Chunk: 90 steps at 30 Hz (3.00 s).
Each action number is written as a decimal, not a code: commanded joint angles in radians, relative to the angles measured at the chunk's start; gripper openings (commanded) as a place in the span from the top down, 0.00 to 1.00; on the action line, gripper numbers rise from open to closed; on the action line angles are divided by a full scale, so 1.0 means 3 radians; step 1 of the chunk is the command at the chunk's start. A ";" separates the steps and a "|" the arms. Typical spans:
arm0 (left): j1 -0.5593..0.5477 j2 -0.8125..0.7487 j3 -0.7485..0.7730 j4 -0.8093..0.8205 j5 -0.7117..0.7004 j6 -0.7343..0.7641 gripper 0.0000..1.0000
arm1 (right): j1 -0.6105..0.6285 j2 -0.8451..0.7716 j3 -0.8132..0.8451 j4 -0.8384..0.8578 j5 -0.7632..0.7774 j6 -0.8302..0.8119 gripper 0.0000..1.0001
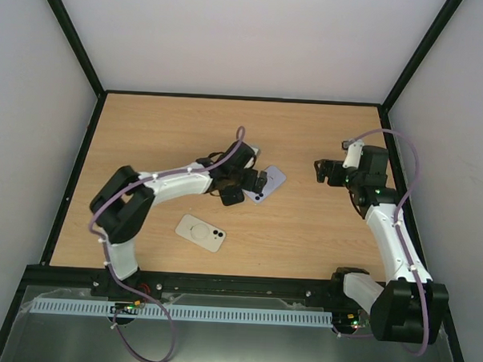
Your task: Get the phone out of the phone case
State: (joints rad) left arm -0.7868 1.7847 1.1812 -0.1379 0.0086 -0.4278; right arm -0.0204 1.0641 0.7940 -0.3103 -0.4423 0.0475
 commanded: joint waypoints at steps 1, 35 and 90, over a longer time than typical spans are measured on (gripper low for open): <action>-0.0018 0.0445 0.0466 -0.0105 0.0016 0.0266 0.00 | -0.0024 -0.0063 -0.0050 -0.0033 -0.0036 -0.0092 0.03; -0.0360 0.1382 0.1449 -0.1357 -0.0371 0.0791 0.00 | -0.0034 -0.0166 -0.0090 -0.0030 0.0004 -0.0133 0.03; -0.0482 -0.0013 -0.0932 0.1425 0.2818 -0.0457 0.37 | 0.0692 -0.0414 0.0819 -0.3259 -0.0088 -0.4264 0.32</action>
State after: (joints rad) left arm -0.9565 1.7691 0.9016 0.1333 0.7136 -0.5232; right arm 0.1184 0.9539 1.0080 -1.2053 -0.5652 -1.1370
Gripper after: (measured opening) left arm 0.757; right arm 0.692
